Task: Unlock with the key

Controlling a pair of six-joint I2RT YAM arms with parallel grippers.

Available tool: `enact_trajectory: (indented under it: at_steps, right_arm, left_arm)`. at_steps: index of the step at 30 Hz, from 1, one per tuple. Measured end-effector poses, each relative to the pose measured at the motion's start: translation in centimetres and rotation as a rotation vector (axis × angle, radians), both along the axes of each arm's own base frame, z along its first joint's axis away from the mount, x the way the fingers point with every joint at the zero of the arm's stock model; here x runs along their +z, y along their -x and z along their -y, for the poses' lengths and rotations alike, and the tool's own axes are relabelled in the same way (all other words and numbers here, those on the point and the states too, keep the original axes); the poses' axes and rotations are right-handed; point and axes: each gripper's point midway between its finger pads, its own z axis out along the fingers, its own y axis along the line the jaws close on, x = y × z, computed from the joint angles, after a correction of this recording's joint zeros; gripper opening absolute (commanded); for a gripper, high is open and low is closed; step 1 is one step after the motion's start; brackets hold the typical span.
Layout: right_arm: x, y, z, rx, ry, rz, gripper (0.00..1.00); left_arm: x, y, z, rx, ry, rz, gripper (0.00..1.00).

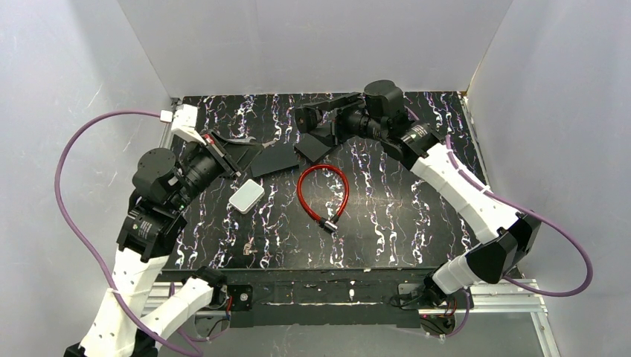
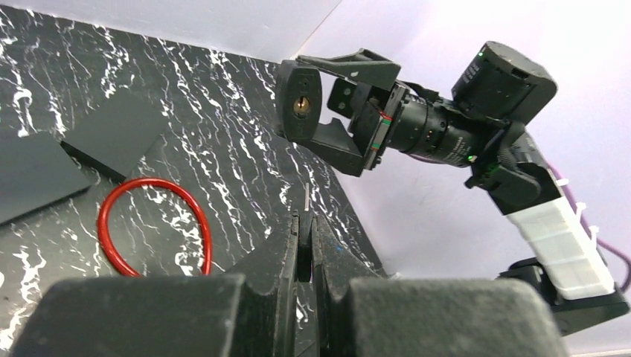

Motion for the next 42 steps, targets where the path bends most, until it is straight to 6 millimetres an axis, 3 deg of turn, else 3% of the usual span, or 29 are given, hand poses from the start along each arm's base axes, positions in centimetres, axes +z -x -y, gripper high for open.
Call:
enact_trajectory:
  at_steps: [14,22,34,42]
  right_arm:
    - [-2.0,-0.7,1.4,-0.096,0.163,0.06,0.01]
    - [-0.9,-1.0,1.0,-0.098,0.12,0.098,0.01]
    - [-0.1,-0.4,-0.1,-0.049,0.047,0.103,0.01]
    - [-1.1,-0.4,-0.6,-0.057,0.026,0.057,0.01]
  left_arm:
    - [1.4,-1.6,1.1,-0.055,-0.098,0.215,0.0]
    - [2.7,-1.8,2.1,-0.097,-0.045,0.289,0.0]
    - [2.3,-2.6,2.9,-0.121,-0.038,0.275,0.0]
    - [1.4,-3.7,3.4,-0.125,-0.056,0.26,0.0]
